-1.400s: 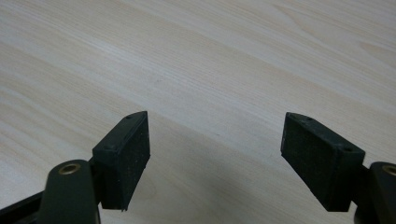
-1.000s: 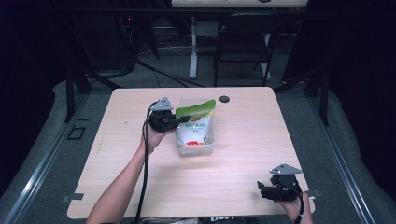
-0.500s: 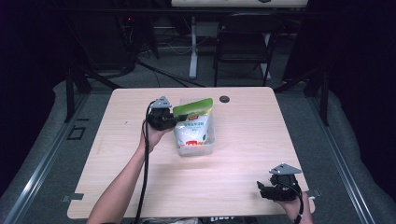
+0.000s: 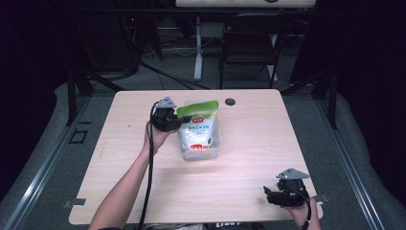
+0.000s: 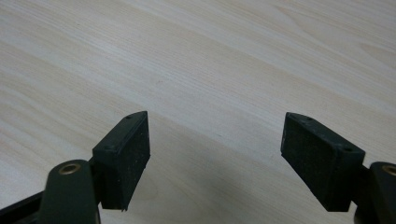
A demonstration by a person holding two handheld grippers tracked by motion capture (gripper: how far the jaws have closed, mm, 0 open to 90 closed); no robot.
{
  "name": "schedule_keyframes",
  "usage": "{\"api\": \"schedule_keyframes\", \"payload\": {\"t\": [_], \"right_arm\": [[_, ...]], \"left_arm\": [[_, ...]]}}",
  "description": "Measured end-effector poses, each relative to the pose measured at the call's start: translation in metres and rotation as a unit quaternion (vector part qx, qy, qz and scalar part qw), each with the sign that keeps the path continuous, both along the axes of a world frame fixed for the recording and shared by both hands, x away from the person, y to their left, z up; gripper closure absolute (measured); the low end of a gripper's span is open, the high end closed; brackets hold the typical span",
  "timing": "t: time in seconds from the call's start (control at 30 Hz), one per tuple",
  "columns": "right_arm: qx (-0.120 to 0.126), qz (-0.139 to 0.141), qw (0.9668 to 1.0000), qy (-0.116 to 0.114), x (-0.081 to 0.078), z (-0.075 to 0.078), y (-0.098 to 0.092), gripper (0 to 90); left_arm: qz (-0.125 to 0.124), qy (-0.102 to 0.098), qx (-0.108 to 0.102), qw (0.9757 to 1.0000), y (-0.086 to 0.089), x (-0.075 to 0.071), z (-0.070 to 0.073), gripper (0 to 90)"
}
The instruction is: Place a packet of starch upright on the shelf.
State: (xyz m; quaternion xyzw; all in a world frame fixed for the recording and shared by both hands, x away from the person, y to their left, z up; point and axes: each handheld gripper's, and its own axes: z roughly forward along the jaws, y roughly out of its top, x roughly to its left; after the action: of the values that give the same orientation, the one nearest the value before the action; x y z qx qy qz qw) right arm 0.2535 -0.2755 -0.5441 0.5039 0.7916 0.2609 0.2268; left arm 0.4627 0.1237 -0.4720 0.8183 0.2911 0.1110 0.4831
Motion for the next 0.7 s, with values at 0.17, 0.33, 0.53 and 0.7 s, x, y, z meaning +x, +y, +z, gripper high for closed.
{"api": "schedule_keyframes", "payload": {"t": [0.17,0.33,0.53,0.7], "right_arm": [[0.000,0.000,1.0000,0.001,0.000,0.000,0.000,23.1],[0.000,0.003,1.0000,0.003,0.000,0.000,0.000,23.1],[0.000,0.002,1.0000,0.000,0.000,0.000,0.000,23.1],[0.003,0.001,1.0000,0.001,0.000,0.000,0.001,23.1]], "left_arm": [[0.000,0.005,0.001,1.0000,0.000,0.001,0.001,89.0],[-0.005,0.009,-0.008,0.9999,0.003,-0.001,0.009,66.5],[0.016,0.000,0.011,0.9998,0.009,-0.011,0.025,29.5],[0.016,-0.003,0.033,0.9993,0.016,-0.023,0.039,15.7]]}}
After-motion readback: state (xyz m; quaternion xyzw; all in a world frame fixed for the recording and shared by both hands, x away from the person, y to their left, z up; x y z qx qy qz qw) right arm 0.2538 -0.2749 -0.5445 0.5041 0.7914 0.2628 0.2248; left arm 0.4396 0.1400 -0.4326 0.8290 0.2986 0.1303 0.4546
